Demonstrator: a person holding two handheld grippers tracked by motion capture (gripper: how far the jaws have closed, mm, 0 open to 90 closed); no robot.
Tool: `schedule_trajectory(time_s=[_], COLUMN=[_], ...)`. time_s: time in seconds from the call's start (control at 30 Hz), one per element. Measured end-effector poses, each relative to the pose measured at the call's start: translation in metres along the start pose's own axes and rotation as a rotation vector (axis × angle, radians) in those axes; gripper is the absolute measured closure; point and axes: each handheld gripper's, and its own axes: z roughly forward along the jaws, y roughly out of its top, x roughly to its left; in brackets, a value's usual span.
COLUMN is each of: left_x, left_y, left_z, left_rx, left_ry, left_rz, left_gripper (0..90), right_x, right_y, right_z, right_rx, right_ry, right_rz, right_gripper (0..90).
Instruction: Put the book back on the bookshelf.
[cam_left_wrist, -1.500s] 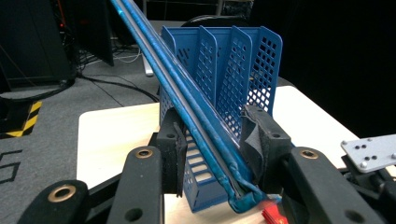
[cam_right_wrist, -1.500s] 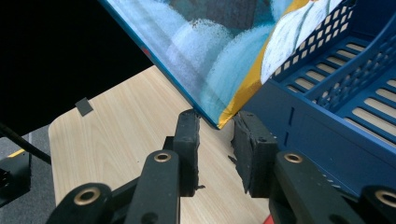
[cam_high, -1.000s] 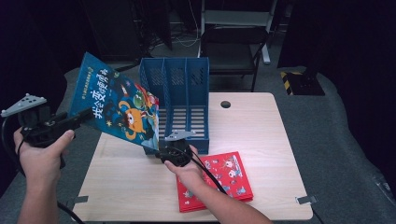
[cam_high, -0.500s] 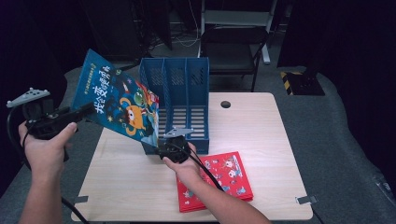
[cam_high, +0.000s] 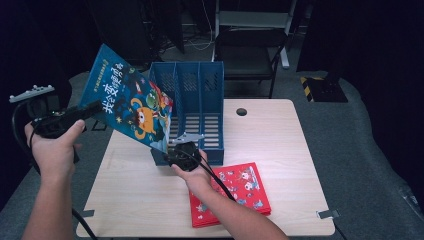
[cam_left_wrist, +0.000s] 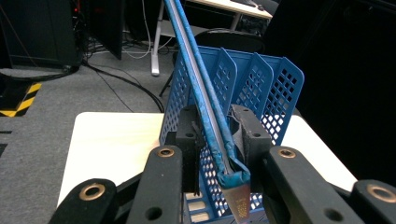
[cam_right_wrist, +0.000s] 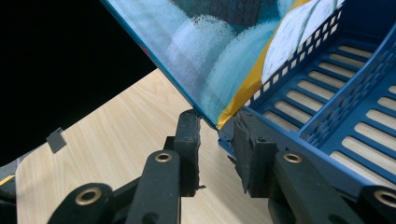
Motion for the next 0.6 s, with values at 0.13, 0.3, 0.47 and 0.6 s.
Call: schedule_trajectory(time_s=[0.13,0.3,0.47,0.6], left_x=[-0.002,-0.006,-0.009,-0.012], left_y=[0.003,0.007,0.01,0.012], left_z=[0.003,0.005,0.007,0.01], left_rx=[-0.005,-0.012,-0.001,0.016], left_ry=[-0.005,-0.014,-0.009,0.013], left_rz=[-0.022,-0.046,-0.034,-0.025], left_gripper=[75.6,77.0,77.1,77.1], right_x=[-0.001,0.0,-0.001,-0.003], right_y=[0.003,0.006,0.009,0.011], right_z=[0.002,0.006,0.01,0.013], right_rx=[-0.001,-0.001,0.003,0.01], right_ry=[-0.017,-0.041,-0.054,-0.065], right_rz=[-0.005,-0.002,-0.015,-0.002], right_gripper=[71.6,71.6,71.6,71.5])
